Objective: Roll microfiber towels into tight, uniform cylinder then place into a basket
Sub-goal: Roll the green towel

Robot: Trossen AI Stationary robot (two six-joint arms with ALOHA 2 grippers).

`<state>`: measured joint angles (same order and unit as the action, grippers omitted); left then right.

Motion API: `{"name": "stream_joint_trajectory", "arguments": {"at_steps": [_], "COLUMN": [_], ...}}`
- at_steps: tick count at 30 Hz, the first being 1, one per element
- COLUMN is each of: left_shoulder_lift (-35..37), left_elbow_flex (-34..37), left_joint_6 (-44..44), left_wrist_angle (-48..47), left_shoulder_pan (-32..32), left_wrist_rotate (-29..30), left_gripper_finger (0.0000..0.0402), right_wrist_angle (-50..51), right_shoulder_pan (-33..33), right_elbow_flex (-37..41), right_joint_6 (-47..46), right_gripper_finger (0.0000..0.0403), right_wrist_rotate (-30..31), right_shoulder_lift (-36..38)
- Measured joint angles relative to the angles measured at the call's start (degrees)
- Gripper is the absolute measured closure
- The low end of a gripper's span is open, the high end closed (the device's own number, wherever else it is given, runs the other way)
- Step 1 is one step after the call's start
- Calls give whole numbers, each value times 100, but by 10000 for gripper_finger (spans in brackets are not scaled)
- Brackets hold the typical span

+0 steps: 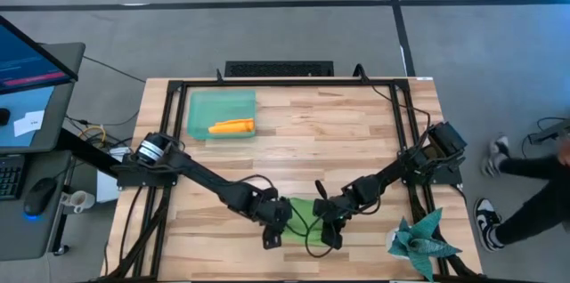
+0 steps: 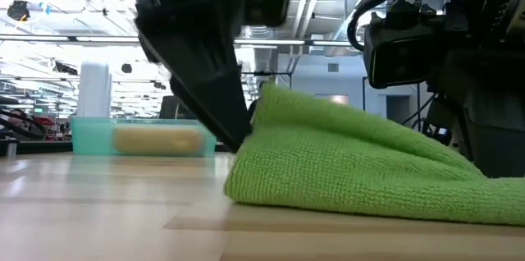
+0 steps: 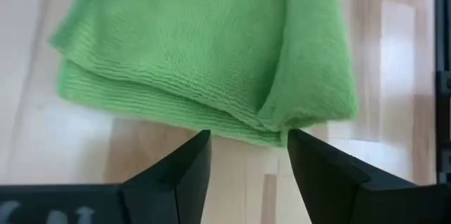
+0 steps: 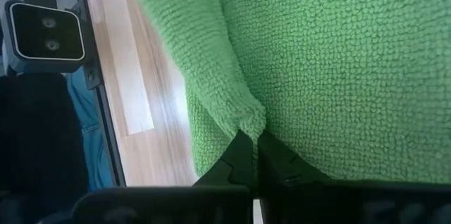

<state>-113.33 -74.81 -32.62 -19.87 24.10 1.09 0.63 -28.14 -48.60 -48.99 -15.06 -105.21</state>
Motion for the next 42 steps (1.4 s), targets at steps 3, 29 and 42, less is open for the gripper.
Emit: {"name": "stream_joint_trajectory", "arguments": {"at_steps": [3, 29, 42], "left_shoulder_lift": [193, 261, 261], "left_elbow_flex": [0, 629, 857], "left_joint_6": [38, 2078, 1940], "left_wrist_angle": [-58, 2422, 2668], "left_shoulder_pan": [194, 666, 507], "left_wrist_rotate": [386, 333, 417], "left_gripper_finger": [221, 221, 221], "right_wrist_angle": [6, -5, -7], "right_shoulder_pan": [0, 1, 2], "right_elbow_flex": [0, 3, 4], "right_joint_6": [0, 95, 98], "right_gripper_finger": [388, 393, 394], "right_wrist_rotate": [65, 163, 166], "right_shoulder_lift": [0, 0, 0]}}
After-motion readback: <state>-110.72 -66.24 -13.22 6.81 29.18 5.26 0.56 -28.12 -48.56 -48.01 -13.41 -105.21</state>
